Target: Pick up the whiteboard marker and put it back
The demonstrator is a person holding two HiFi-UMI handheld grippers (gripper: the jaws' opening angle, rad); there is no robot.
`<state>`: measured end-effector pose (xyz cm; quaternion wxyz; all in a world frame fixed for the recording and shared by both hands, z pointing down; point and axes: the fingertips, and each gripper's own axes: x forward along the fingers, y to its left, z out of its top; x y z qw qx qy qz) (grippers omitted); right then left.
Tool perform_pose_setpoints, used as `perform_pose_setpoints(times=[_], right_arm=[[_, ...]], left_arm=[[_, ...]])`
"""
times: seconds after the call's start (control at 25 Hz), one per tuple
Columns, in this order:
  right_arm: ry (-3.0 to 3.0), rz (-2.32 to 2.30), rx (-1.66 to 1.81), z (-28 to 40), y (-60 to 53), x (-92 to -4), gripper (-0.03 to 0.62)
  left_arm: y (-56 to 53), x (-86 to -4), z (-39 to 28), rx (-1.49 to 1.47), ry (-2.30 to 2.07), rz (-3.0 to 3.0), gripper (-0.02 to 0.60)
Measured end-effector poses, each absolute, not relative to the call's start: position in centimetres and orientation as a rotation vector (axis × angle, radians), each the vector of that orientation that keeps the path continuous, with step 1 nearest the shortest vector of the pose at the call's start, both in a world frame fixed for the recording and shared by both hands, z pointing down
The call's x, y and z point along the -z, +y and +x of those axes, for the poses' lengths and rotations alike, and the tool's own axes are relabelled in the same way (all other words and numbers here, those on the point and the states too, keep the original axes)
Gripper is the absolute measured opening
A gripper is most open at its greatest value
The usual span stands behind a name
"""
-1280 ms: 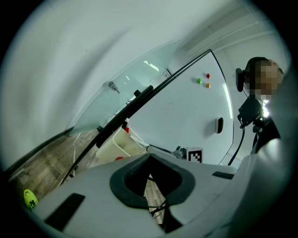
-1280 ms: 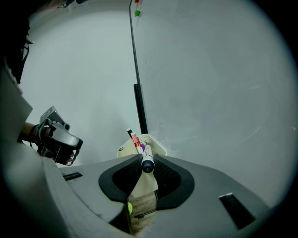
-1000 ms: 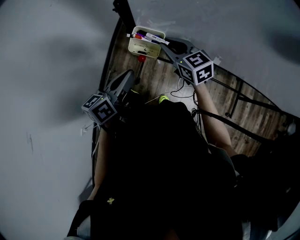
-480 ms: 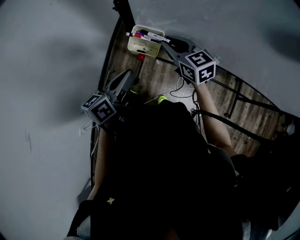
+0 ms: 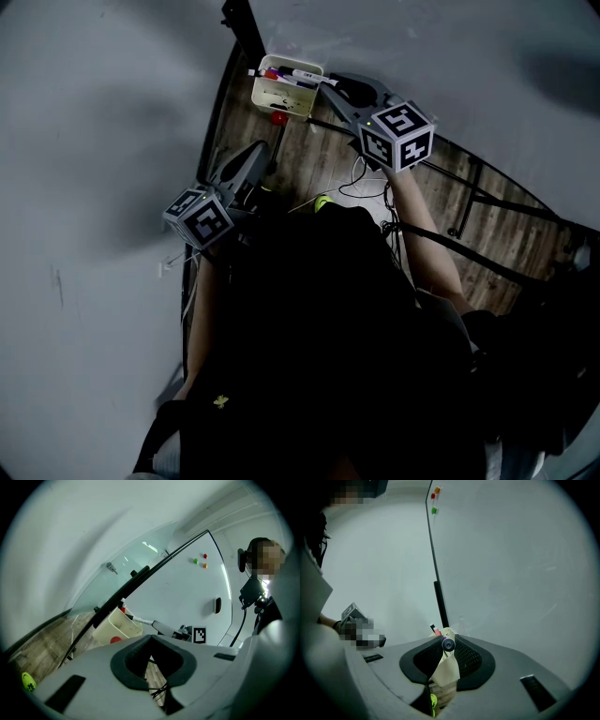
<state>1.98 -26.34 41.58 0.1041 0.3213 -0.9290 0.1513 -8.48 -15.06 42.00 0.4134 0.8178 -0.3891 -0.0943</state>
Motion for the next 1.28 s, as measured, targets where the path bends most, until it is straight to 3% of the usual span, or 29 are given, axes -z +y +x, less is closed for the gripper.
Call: perform_pose_setpoints(times=[1.28], right_arm=[[-2.914, 0.978, -0.414, 3.7, -21.7, -32.4, 0.08]], left_arm=[[-15.9, -41.8, -5.8, 0.304, -0.888, 2.107, 0.032]])
